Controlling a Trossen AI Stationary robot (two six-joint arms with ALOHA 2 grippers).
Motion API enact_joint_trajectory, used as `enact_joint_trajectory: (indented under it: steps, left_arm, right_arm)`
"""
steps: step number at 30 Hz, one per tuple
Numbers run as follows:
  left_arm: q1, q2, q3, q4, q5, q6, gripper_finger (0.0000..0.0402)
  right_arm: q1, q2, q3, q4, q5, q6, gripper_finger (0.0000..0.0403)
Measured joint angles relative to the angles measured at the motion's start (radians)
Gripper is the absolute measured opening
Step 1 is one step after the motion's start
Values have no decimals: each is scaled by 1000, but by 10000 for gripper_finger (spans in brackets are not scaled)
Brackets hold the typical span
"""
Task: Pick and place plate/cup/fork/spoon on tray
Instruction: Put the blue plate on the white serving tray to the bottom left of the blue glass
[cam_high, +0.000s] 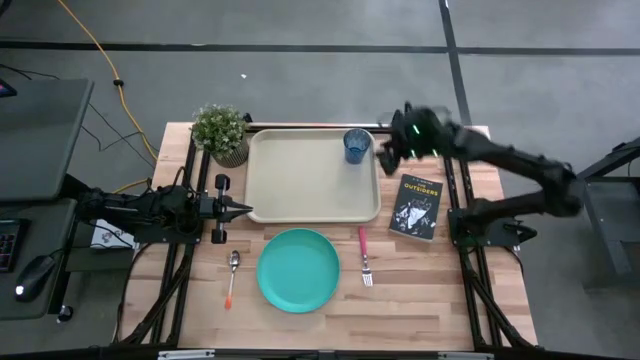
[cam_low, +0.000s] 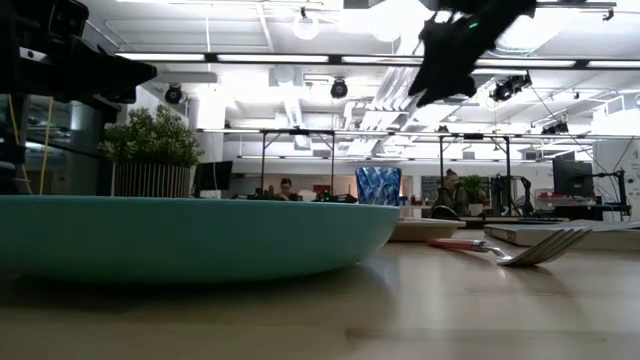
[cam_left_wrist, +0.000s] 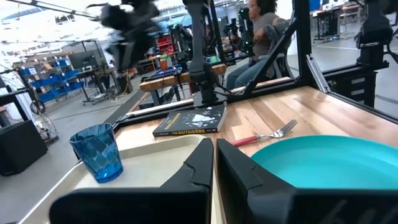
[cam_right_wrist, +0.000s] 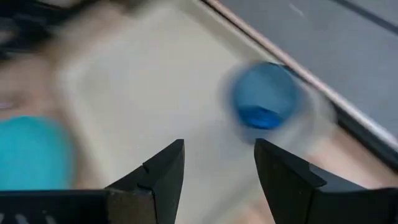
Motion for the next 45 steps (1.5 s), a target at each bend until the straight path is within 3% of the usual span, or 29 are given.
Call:
enact_joint_trajectory:
  steps: [3,7,12,25,36,41,45]
  left_arm:
    - [0,0,0,0,0,0,3]
    - [0,0,0,0,0,0,3]
    - [0,0,0,0,0,0,3]
    - [0,0,0,2,0,0,3]
    - [0,0,0,100,0,-5,3]
    - [-3,8,0,245,0,-164,10]
    - [-24,71,12,290,-10,-283,52]
  right_arm:
    - [102,-160,-211,273,-37,24,186]
    - [208,-320,-426,626,-12,25,186]
    - [272,-423,-557,836,13,-18,186]
    - [434,-345,-572,863,17,-104,186]
    - [491,-294,-572,869,31,-120,186]
    - [492,-289,-572,870,31,-115,186]
    - [492,-289,-572,875,31,-115,186]
